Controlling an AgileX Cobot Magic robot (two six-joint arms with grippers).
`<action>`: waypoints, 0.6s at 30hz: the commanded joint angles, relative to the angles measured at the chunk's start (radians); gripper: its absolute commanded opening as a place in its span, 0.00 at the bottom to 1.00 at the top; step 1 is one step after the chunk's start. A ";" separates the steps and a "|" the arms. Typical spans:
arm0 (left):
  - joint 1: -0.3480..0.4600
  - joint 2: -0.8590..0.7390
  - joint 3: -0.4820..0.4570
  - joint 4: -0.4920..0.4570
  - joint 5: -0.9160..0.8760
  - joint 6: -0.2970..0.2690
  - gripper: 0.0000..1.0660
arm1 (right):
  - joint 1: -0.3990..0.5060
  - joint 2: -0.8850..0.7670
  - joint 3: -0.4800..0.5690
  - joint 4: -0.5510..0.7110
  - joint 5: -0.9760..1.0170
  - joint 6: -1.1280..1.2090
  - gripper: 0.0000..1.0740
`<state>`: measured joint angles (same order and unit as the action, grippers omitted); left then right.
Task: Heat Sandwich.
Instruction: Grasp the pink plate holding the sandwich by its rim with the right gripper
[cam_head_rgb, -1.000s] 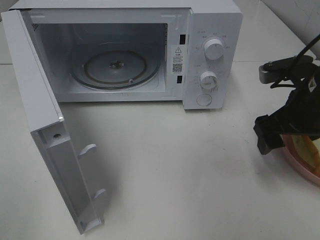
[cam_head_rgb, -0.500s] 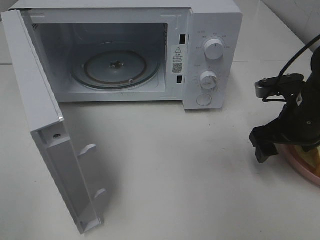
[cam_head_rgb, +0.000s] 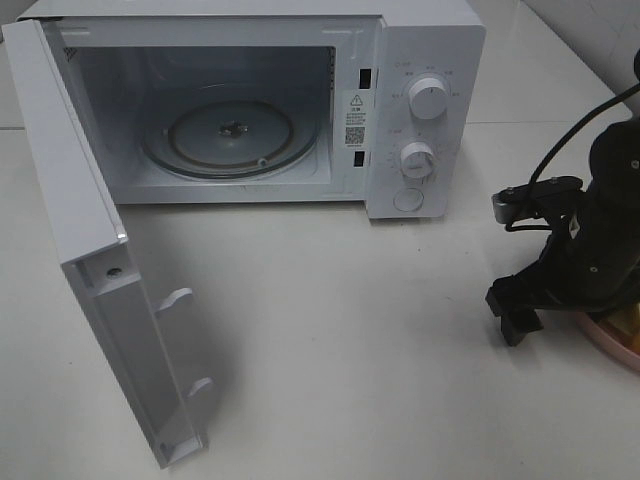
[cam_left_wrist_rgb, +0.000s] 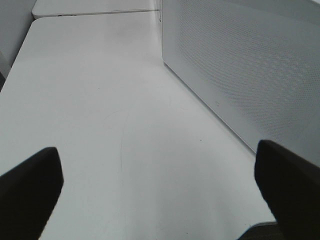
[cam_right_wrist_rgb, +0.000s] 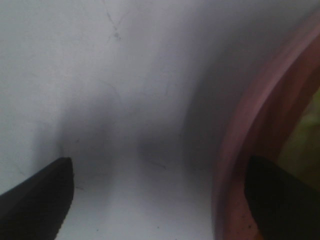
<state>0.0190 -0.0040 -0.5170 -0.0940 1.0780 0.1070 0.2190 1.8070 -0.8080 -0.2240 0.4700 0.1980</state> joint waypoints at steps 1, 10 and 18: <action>0.003 -0.020 -0.001 -0.001 -0.010 0.001 0.94 | -0.008 0.001 -0.001 -0.030 -0.001 0.011 0.80; 0.003 -0.020 -0.001 -0.001 -0.010 0.001 0.94 | -0.008 0.001 -0.001 -0.082 0.020 0.054 0.42; 0.003 -0.020 -0.001 -0.001 -0.010 0.001 0.94 | -0.008 0.001 0.001 -0.176 0.035 0.173 0.00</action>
<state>0.0190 -0.0040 -0.5170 -0.0940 1.0780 0.1070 0.2150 1.8070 -0.8080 -0.3930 0.4980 0.3480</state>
